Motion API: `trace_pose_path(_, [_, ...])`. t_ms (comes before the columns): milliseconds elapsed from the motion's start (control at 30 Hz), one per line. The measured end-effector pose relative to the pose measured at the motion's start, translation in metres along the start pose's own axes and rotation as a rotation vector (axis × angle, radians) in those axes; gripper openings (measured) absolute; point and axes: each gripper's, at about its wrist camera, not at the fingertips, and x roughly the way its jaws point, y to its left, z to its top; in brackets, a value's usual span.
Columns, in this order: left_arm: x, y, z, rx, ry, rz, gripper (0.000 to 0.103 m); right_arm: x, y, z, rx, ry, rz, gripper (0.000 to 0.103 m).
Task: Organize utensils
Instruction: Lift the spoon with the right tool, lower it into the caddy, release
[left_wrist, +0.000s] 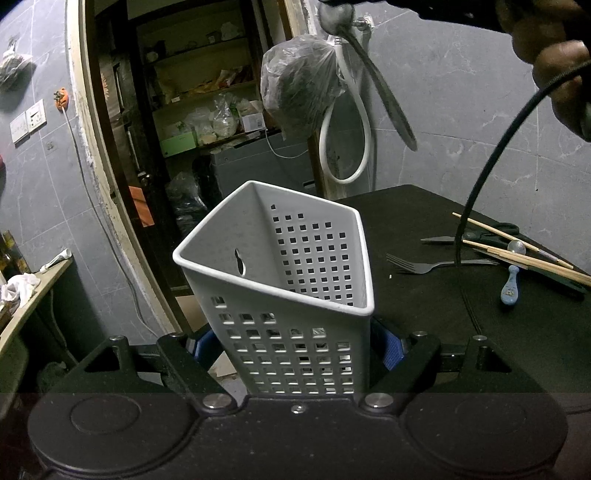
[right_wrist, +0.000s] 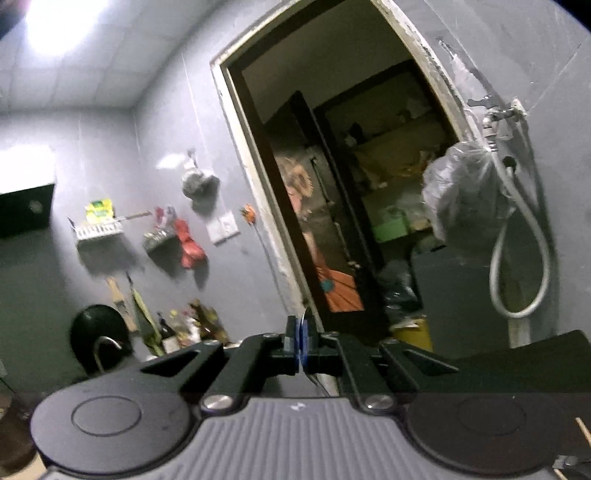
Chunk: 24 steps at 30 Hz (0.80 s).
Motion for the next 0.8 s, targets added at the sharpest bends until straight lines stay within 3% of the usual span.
trace_pose_path(267, [0.0, -0.001, 0.0, 0.0, 0.0, 0.0, 0.084, 0.012, 0.004, -0.005, 0.054, 0.006, 0.083, 0.002])
trace_pose_path(500, [0.0, 0.001, 0.0, -0.003, 0.0, -0.001, 0.084, 0.032, -0.003, -0.025, 0.193, 0.039, 0.154, 0.002])
trace_pose_path(800, [0.0, 0.0, 0.0, -0.003, 0.0, -0.001, 0.084, 0.046, -0.006, -0.045, 0.253, 0.088, 0.178, 0.002])
